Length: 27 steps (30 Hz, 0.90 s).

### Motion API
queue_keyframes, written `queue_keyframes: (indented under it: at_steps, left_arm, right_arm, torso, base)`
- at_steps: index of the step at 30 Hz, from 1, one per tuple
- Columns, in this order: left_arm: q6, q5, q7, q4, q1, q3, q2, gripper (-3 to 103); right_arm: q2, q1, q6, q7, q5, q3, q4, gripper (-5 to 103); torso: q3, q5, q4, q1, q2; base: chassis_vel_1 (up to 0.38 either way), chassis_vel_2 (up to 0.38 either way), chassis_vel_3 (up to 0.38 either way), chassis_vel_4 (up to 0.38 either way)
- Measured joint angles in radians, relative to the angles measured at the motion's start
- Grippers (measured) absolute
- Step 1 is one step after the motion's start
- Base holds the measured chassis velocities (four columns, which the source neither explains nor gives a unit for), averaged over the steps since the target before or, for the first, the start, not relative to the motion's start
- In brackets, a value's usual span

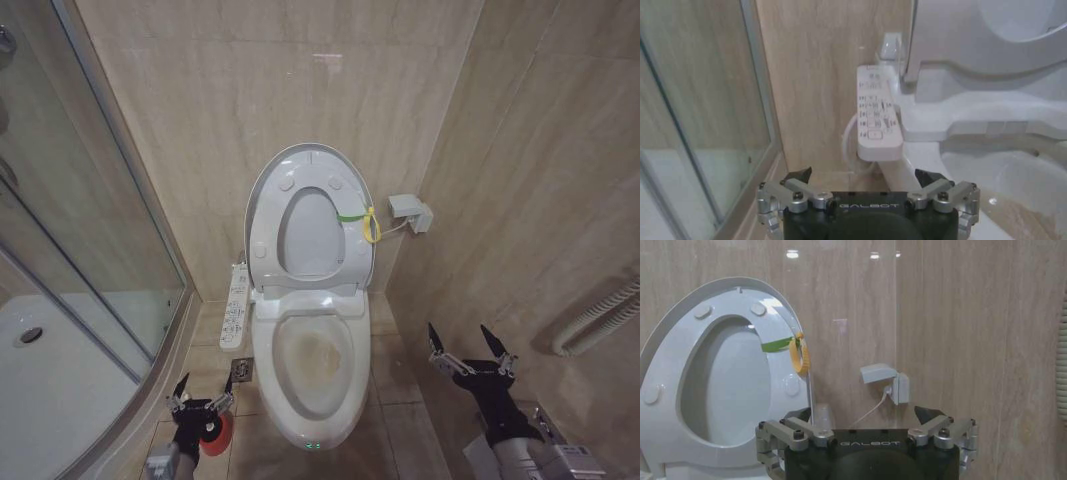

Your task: Open the toilet lid, clean the toilet bowl with a toilet brush, close the toilet lid, and flush.

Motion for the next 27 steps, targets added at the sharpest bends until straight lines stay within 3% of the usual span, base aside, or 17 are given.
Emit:
queue_keyframes:
  at_steps: [9,13,14,15,24,27]
  left_arm:
    - [0.011,-0.005,0.006,0.015,-0.012,-0.002,-0.002,100]
    - [-0.135,0.043,0.022,-0.006,0.088,0.018,-0.073,100]
    - [-0.135,0.043,0.022,-0.006,0.088,0.018,-0.073,100]
    - [-0.177,0.057,0.026,-0.014,0.118,0.024,-0.093,100]
    - [-0.209,0.068,0.028,-0.022,0.136,0.026,-0.105,100]
    - [-0.307,0.111,0.013,0.022,0.18,0.01,-0.135,100]
  right_arm:
    - [0.0,0.0,0.0,0.0,0.0,0.0,0.0,100]
    - [0.0,0.0,0.0,0.0,0.0,0.0,0.0,100]
    - [0.0,0.0,0.0,0.0,0.0,0.0,0.0,100]
    - [0.0,0.0,0.0,0.0,0.0,0.0,0.0,100]
    - [0.0,0.0,0.0,0.0,0.0,0.0,0.0,100]
    - [0.0,0.0,0.0,0.0,0.0,0.0,0.0,100]
  torso:
    - [0.0,0.0004,0.0004,0.0,0.0]
    - [0.0,0.0002,0.0005,0.0,0.0]
    - [0.0,0.0002,0.0005,0.0,0.0]
    - [0.0,0.0005,0.0009,0.0,0.0]
    - [0.0,0.0005,0.0002,0.0,0.0]
    - [0.0,0.0005,0.0,0.0,0.0]
  base:
    - [0.0,0.0,0.0,0.0]
    - [0.0,0.0,0.0,0.0]
    - [0.0,0.0,0.0,0.0]
    - [0.0,0.0,0.0,0.0]
    - [0.0,0.0,0.0,0.0]
    - [0.0,0.0,0.0,0.0]
